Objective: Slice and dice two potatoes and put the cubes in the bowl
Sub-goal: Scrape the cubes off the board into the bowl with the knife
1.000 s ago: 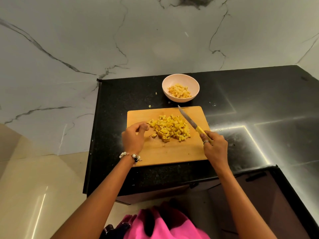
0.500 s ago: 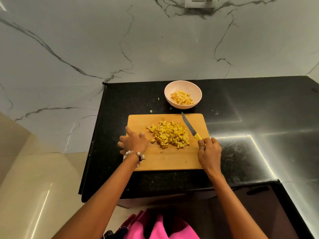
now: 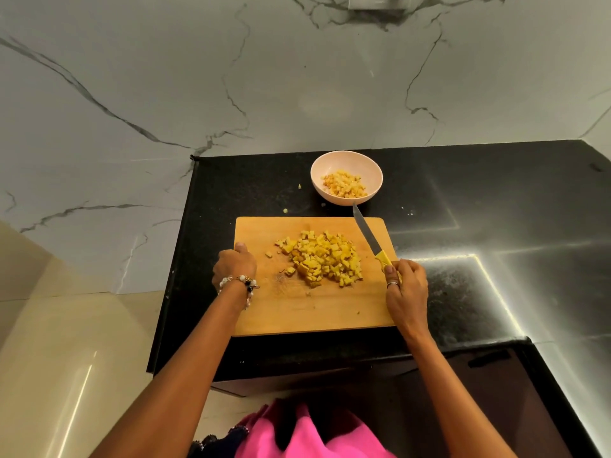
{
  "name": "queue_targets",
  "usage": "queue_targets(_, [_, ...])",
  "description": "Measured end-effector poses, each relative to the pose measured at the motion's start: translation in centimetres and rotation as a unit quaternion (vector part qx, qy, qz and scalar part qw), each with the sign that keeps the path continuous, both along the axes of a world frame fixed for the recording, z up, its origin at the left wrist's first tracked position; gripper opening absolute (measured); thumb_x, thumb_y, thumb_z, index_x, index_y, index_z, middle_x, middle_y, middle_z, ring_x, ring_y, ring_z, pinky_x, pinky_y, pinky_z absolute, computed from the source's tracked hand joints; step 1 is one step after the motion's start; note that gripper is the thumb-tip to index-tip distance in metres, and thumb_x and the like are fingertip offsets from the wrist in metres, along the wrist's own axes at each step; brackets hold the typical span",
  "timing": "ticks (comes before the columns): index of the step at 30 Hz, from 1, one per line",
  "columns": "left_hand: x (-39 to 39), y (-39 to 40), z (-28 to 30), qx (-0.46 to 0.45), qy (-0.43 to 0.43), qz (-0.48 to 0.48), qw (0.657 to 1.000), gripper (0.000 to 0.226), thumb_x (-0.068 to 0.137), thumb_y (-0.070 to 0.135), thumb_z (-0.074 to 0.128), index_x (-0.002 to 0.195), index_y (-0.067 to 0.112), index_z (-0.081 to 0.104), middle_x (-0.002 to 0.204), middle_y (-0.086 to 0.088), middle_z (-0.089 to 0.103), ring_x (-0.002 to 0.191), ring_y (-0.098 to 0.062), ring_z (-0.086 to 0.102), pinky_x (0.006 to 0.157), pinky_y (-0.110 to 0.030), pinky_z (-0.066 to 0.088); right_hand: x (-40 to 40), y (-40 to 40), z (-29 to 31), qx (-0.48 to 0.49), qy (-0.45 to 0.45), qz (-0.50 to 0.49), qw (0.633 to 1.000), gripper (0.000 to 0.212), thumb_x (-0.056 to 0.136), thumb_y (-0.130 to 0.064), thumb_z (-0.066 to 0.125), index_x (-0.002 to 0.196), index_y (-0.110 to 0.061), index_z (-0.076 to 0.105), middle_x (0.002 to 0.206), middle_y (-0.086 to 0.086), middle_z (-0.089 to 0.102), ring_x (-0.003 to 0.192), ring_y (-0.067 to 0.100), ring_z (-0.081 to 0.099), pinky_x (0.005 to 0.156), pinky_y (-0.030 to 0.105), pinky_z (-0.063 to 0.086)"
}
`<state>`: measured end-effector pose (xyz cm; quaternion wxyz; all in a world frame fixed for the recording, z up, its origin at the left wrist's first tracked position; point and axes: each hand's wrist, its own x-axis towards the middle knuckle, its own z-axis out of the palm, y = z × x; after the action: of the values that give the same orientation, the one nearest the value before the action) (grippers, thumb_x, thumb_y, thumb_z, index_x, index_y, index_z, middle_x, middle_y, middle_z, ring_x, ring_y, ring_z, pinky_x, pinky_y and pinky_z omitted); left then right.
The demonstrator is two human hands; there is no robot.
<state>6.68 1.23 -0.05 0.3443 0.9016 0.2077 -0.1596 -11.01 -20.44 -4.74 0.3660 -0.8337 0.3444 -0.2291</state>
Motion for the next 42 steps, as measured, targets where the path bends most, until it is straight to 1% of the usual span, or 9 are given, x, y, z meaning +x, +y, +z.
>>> queue_targets(7, [-0.3,0.3,1.0,-0.018,-0.076,0.018,0.997,0.045,0.100,0.036,0.032,0.111,0.001,0.058,0.108,-0.017,0.060,0.091,-0.029,0.055,0.072,-0.037,0.040,-1.2,0.3,0.9,-0.043,0.008,0.001,0.999,0.039,0.092,-0.044,0.036,0.098,-0.013,0.059,0.108,0.009,0.053,0.095,0.029,0.049,0.083,0.051,0.042])
queue_targets(14, [2.1,-0.4,3.6,-0.096,-0.098,0.018,0.990,0.041,0.096,0.036,0.039,0.109,0.003,0.059,0.106,-0.013,0.062,0.090,-0.029,0.058,0.072,-0.036,0.043,-0.6,0.0,4.7,-0.229,-0.030,0.009,0.973,0.019,0.089,-0.022,0.050,0.098,-0.012,0.064,0.112,0.008,0.056,0.103,0.027,0.043,0.079,0.038,0.023])
queue_targets(17, [3.1,-1.6,5.1,-0.122,-0.102,0.017,0.987,0.037,0.097,0.033,0.040,0.114,0.004,0.054,0.101,-0.010,0.058,0.084,-0.024,0.053,0.070,-0.035,0.040,0.2,-1.3,6.5,-0.244,-0.075,0.047,0.966,0.020,0.089,-0.017,0.052,0.101,-0.011,0.066,0.099,0.007,0.064,0.095,0.026,0.052,0.077,0.034,0.020])
queue_targets(21, [4.4,-3.0,6.5,-0.129,-0.111,0.021,0.985,0.035,0.098,0.030,0.041,0.118,0.004,0.052,0.109,-0.010,0.057,0.095,-0.028,0.057,0.074,-0.035,0.039,0.4,-3.9,7.7,-0.264,-0.076,0.147,0.950,0.034,0.084,-0.009,0.048,0.110,-0.017,0.069,0.088,0.003,0.066,0.083,0.028,0.055,0.072,0.041,0.034])
queue_targets(24, [5.3,-3.7,6.9,-0.125,-0.113,0.027,0.985,0.033,0.098,0.030,0.042,0.115,0.004,0.054,0.114,-0.012,0.059,0.091,-0.025,0.055,0.074,-0.034,0.040,0.0,-6.0,7.9,-0.307,-0.056,0.178,0.933,0.048,0.079,-0.005,0.043,0.114,-0.023,0.069,0.081,-0.003,0.061,0.078,0.023,0.051,0.068,0.038,0.030])
queue_targets(26, [5.7,-4.0,6.8,-0.122,-0.109,0.026,0.986,0.033,0.098,0.030,0.042,0.115,0.004,0.054,0.112,-0.012,0.059,0.088,-0.025,0.054,0.073,-0.034,0.040,-0.2,-7.3,7.9,-0.328,-0.043,0.179,0.927,0.046,0.080,-0.011,0.041,0.113,-0.026,0.069,0.080,-0.003,0.061,0.078,0.022,0.050,0.069,0.037,0.027])
queue_targets(29, [5.8,-4.1,6.3,-0.112,-0.098,0.028,0.989,0.034,0.097,0.030,0.044,0.117,0.004,0.053,0.113,-0.012,0.058,0.097,-0.030,0.057,0.074,-0.035,0.040,0.3,-9.2,7.7,-0.340,-0.021,0.168,0.925,0.042,0.078,0.000,0.062,0.111,-0.024,0.070,0.081,0.000,0.060,0.078,0.027,0.051,0.069,0.037,0.025])
queue_targets(36, [5.7,-4.2,5.6,-0.103,-0.077,0.054,0.990,0.038,0.098,0.027,0.045,0.125,0.001,0.047,0.124,-0.017,0.054,0.111,-0.033,0.055,0.077,-0.036,0.038,3.0,-11.4,6.4,-0.359,-0.012,0.159,0.920,0.043,0.078,-0.001,0.049,0.109,-0.021,0.072,0.080,0.005,0.060,0.077,0.032,0.051,0.067,0.037,0.024])
queue_targets(42, [5.9,-3.9,5.8,-0.093,-0.070,0.064,0.991,0.038,0.098,0.026,0.045,0.126,0.001,0.046,0.125,-0.017,0.053,0.111,-0.033,0.055,0.076,-0.035,0.037,5.9,-12.5,5.1,-0.338,0.000,0.149,0.929,0.043,0.079,0.008,0.064,0.111,-0.020,0.071,0.083,0.008,0.059,0.079,0.032,0.049,0.069,0.038,0.026])
